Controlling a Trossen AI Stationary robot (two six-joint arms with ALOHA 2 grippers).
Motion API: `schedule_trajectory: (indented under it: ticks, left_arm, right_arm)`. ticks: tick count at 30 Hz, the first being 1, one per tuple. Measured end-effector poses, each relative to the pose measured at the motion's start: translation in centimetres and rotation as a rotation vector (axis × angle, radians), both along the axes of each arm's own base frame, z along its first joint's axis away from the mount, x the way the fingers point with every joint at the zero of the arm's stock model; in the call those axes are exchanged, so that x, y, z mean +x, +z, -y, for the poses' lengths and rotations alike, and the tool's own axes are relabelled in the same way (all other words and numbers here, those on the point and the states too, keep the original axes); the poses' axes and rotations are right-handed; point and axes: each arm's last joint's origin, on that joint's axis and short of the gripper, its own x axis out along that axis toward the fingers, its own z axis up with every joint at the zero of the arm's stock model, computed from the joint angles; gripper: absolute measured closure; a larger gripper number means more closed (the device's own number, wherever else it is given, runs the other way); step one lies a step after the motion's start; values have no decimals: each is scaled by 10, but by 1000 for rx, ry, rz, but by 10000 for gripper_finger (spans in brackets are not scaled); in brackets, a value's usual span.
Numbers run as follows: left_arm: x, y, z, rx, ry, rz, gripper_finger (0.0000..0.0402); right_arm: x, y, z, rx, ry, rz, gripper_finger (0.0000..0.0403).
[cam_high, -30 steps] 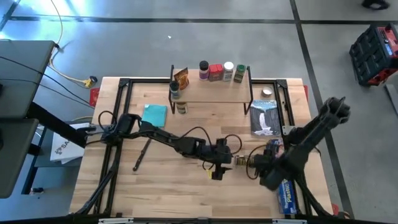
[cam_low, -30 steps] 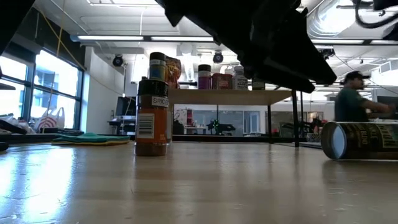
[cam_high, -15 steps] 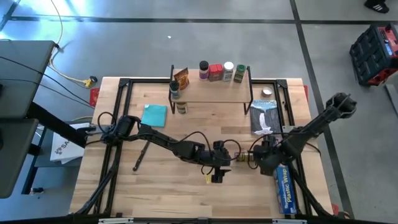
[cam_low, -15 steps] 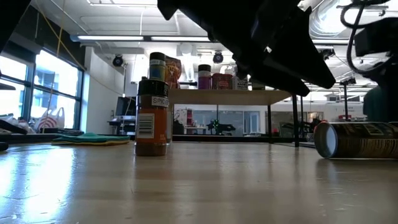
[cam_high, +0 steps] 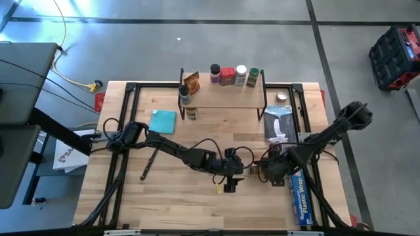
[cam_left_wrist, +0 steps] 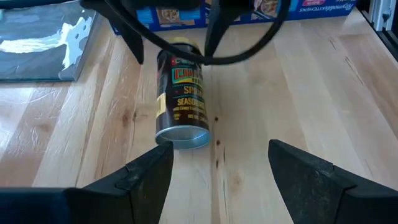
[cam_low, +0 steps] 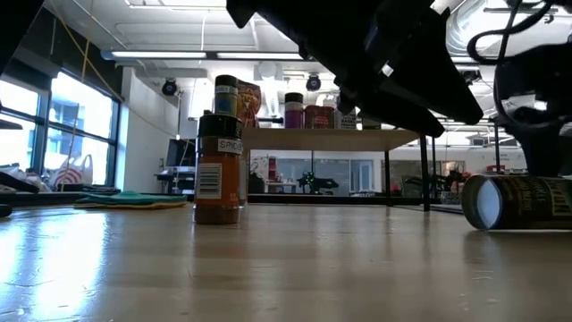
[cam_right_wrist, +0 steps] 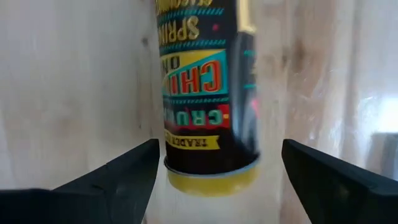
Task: Shelf spices
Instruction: Put the yellow seasoning bottle on the shelf
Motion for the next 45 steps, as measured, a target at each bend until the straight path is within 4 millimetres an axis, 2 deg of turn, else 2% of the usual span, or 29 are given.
schedule_trajectory:
  ticks: [5,10,11,14,20,22,27,31,33,37,45]
  left_arm:
    - [0,1,0,-2,0,7,142]
    - [1,1,0,-3,0,11,142]
    - [1,1,0,-2,2,11,142]
    - [1,1,0,7,17,20,142]
    - [1,1,-3,12,43,24,142]
    - [2,2,-5,23,73,29,142]
    - [3,1,-8,36,97,32,142]
    - [4,-14,-12,47,104,0,147]
    - [6,-20,-15,71,107,-6,160]
    - [12,-34,-17,110,106,13,210]
    - [16,-37,-20,87,71,28,310]
  right_arm:
    - [6,-11,-4,19,13,-38,98]
    - [9,-14,-7,30,34,-28,184]
    - [9,-13,-6,29,33,-31,191]
    - [11,-5,-6,18,26,-76,191]
    - [29,40,-3,-47,27,-129,191]
    - [38,50,-1,-90,46,-187,191]
    - [63,45,2,-243,126,-476,191]
    - [81,34,-5,-325,222,-584,191]
    - [91,31,-8,-319,257,-560,191]
    - [98,35,-13,-311,298,-520,191]
    - [101,38,-15,-325,286,-486,191]
